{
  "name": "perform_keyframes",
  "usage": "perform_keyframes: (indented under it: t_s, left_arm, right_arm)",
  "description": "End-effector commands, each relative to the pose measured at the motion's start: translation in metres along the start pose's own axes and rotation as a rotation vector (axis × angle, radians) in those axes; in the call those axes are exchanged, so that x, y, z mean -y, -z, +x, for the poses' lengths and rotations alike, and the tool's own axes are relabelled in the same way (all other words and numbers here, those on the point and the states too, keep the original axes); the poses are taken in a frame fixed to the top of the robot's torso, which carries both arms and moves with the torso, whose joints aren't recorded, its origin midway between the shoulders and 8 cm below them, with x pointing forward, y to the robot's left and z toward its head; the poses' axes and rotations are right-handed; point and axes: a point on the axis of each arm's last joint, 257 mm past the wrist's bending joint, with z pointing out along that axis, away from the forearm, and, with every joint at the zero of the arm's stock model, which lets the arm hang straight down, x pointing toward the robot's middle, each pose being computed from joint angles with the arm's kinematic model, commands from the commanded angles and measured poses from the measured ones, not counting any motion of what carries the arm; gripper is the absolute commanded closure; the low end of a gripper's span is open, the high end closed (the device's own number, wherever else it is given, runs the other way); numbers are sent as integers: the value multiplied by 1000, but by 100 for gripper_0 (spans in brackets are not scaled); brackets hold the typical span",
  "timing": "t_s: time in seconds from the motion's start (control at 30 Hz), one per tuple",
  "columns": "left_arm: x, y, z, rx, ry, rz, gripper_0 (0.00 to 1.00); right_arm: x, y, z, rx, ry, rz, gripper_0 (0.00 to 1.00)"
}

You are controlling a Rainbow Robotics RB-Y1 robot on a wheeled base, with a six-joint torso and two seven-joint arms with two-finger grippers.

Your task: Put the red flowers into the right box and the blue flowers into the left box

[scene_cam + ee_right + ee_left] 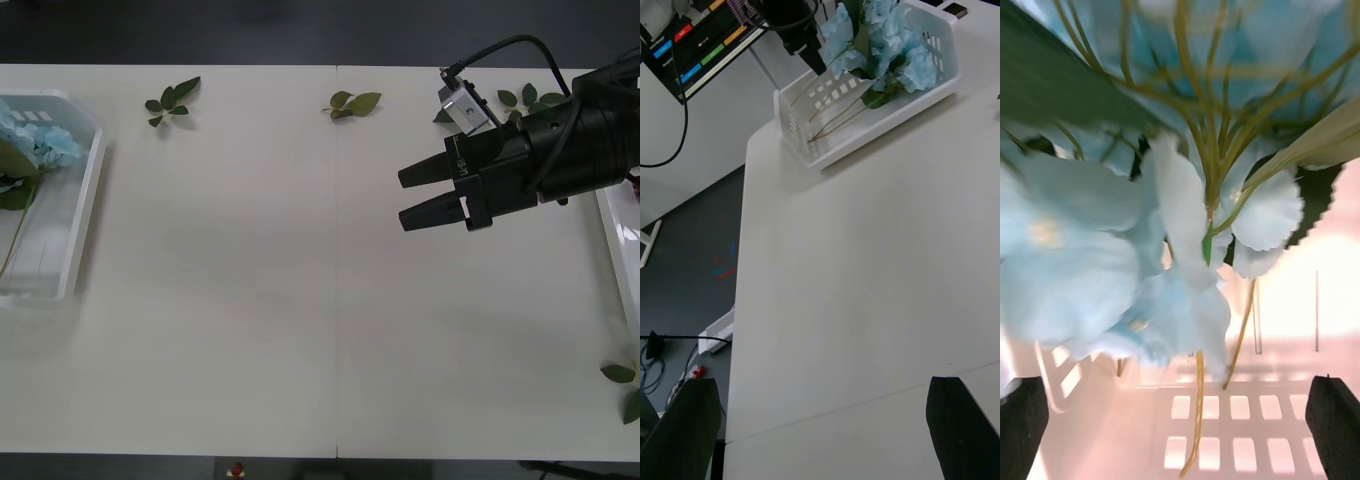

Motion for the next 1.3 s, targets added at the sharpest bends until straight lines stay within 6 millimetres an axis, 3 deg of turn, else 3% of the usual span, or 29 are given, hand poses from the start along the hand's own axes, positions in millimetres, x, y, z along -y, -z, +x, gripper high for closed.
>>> perform_keyframes:
  t_s: [0.03, 0.1, 0.2, 0.37, 0.5, 0.7, 0.8, 0.9, 1.3]
  left_arm:
    - [-6, 43, -20, 32, -95, -28, 0]
    - [-6, 55, -22, 38, -101, -24, 0]
    - [-7, 77, -28, 59, -109, -20, 0]
    - [-6, 114, -35, 69, -99, 6, 0]
    - [9, 127, -39, 66, -111, 59, 0]
    - [75, 134, -63, 146, -251, 268, 0]
    - [128, 140, -74, 207, -362, 426, 0]
    - [168, 151, -80, 262, -464, 553, 0]
    - [281, 169, -70, 464, -955, 864, 0]
  right_arm:
    - [-6, -2, -26, 35, 76, -10, 21]
    - [-6, -2, -26, 35, 76, -10, 18]
    - [-6, -2, -26, 35, 76, -10, 6]
    - [-6, -2, -26, 35, 76, -10, 5]
    - [-6, -2, -26, 35, 76, -10, 0]
    - [-6, -2, -26, 35, 76, -10, 0]
    - [-6, -2, -26, 35, 76, -10, 0]
    - [-6, -2, -26, 35, 76, -10, 0]
    - [-6, -2, -26, 35, 76, -10, 0]
